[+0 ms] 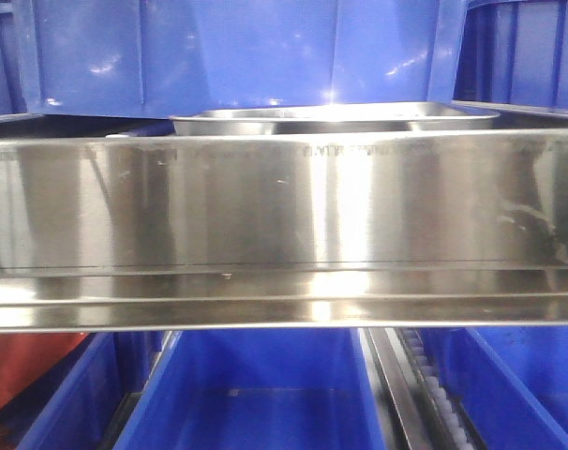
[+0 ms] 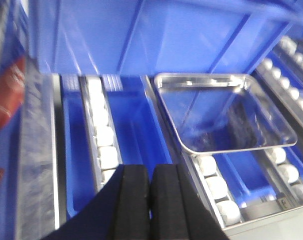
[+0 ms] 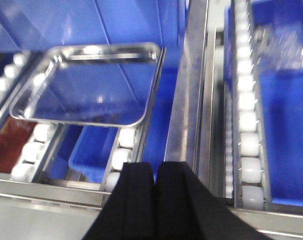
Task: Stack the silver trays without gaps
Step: 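Raise both arms toward the silver tray on the upper shelf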
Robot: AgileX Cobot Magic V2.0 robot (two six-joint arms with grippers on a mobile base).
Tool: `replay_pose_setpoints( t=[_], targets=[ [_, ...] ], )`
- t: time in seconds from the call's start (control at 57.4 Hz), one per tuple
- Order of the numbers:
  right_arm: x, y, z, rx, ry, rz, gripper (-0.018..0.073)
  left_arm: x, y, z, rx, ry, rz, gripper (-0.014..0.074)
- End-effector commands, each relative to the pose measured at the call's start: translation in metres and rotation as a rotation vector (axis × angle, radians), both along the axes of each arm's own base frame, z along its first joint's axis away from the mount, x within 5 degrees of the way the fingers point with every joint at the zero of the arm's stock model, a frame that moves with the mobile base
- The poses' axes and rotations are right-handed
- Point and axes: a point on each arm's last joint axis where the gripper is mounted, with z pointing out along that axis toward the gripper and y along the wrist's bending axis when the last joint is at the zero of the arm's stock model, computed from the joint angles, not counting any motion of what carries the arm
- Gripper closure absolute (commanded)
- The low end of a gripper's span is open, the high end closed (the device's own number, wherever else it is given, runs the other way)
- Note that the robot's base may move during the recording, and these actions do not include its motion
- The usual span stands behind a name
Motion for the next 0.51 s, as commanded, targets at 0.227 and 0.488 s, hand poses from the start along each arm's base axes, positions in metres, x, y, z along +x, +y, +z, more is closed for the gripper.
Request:
replay_pose_setpoints(
  t=[0.227, 0.488],
  targets=[
    [0.080, 0.032, -0.028, -0.007, 0.079, 0.153, 0.0640, 0.057, -0.061, -0.013, -0.016, 0.097, -0.153, 0.0614],
    [0.142, 0.049, -0.063, 0.000, 0.104, 0.084, 0.0640, 0.109, -0.123, -0.031, 0.103, 0.180, -0.105, 0.0614]
  ],
)
